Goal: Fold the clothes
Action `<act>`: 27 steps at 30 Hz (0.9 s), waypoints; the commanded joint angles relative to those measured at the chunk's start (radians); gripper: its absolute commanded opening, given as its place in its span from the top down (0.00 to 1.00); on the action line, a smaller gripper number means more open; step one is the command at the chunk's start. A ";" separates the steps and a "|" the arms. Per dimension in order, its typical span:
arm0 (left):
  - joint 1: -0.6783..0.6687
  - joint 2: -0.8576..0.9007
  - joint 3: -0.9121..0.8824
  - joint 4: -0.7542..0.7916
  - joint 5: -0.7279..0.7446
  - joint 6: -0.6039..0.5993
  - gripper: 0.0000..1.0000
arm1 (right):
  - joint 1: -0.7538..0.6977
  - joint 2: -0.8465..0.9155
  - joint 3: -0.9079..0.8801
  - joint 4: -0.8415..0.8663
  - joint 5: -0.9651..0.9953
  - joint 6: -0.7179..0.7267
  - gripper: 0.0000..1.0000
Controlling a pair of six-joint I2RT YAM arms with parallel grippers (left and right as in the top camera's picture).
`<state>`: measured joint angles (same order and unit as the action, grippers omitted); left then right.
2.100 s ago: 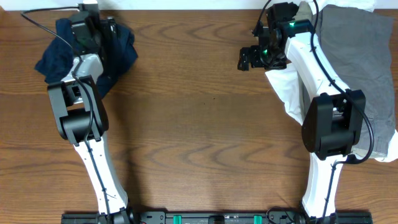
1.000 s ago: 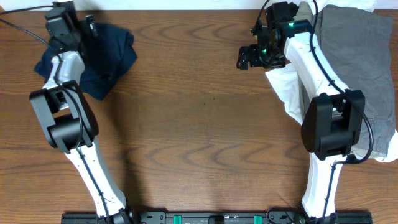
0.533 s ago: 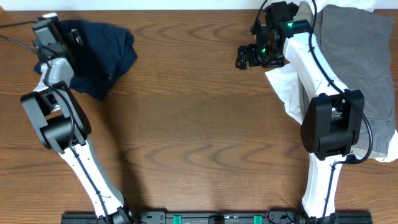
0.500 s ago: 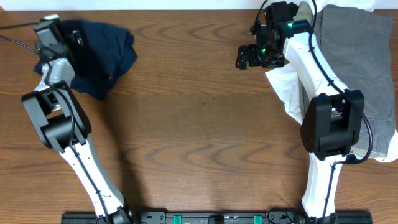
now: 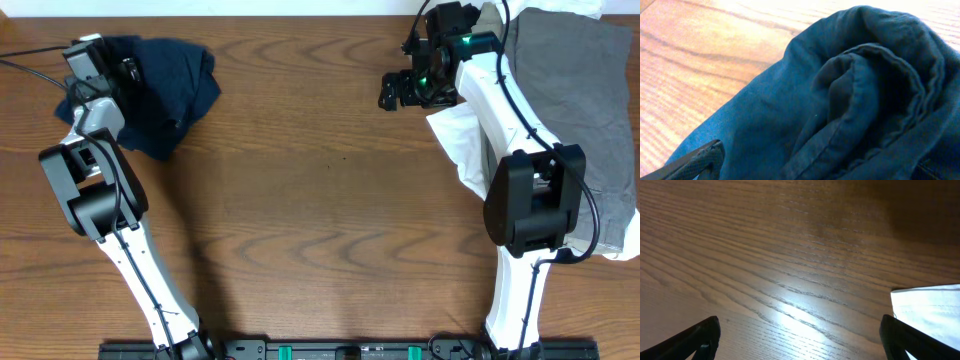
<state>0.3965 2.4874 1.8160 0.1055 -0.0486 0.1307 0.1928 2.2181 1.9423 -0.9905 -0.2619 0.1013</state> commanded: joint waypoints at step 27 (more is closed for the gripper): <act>0.010 -0.781 -0.011 -0.894 0.201 -0.290 0.02 | 0.004 -0.443 0.302 -0.174 0.220 0.006 0.01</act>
<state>0.4023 1.7290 1.8046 -0.7834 0.1120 -0.1421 0.1921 1.8187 2.2288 -1.1610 -0.0517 0.0990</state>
